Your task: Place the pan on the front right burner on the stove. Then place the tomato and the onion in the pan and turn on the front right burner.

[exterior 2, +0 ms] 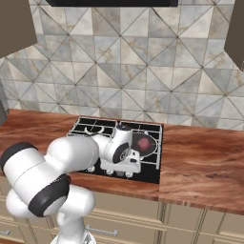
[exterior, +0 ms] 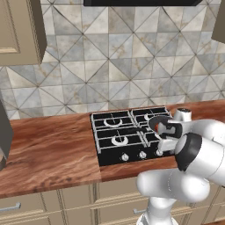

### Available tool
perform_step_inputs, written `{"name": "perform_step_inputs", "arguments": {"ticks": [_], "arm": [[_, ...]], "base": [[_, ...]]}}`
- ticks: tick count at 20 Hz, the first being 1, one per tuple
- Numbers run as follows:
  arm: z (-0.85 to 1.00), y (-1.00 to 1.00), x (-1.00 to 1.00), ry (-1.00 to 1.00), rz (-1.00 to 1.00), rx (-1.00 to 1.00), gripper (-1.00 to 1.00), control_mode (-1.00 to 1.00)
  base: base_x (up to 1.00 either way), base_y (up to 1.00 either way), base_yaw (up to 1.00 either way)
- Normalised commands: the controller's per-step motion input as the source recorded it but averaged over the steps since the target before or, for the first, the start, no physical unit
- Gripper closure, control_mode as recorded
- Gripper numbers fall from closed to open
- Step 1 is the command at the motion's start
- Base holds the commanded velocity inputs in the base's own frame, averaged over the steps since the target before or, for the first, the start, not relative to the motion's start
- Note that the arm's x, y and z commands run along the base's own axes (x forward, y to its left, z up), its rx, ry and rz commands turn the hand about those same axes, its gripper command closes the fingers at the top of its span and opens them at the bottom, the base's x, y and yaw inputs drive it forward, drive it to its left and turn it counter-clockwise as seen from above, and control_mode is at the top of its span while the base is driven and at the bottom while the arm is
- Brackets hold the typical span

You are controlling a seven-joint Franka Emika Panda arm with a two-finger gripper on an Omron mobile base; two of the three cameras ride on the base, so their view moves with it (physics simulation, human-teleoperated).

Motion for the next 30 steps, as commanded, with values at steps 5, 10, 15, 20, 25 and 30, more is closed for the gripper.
{"name": "perform_step_inputs", "arguments": {"ticks": [5, 10, 15, 20, 25, 30], "arm": [[-0.05, 0.00, 0.00, 0.00, 0.08, 0.00, 1.00, -1.00], [0.00, -0.02, 0.17, -0.02, 0.07, 0.00, 1.00, -1.00], [0.00, -0.03, 0.25, -0.03, 0.05, 0.00, 1.00, -1.00], [0.00, -0.14, 0.01, -0.02, 0.01, 0.00, 1.00, -1.00], [0.00, -0.16, -0.01, -0.01, 0.00, 0.00, 1.00, -1.00], [-0.02, -0.12, 0.00, -0.01, 0.00, 0.00, 1.00, -1.00]], "base": [[0.00, 0.00, 0.00], [0.00, 0.00, 0.00], [0.00, 0.00, 0.00], [0.00, 0.00, 0.00], [0.00, 0.00, 0.00], [0.00, 0.00, 0.00]]}}
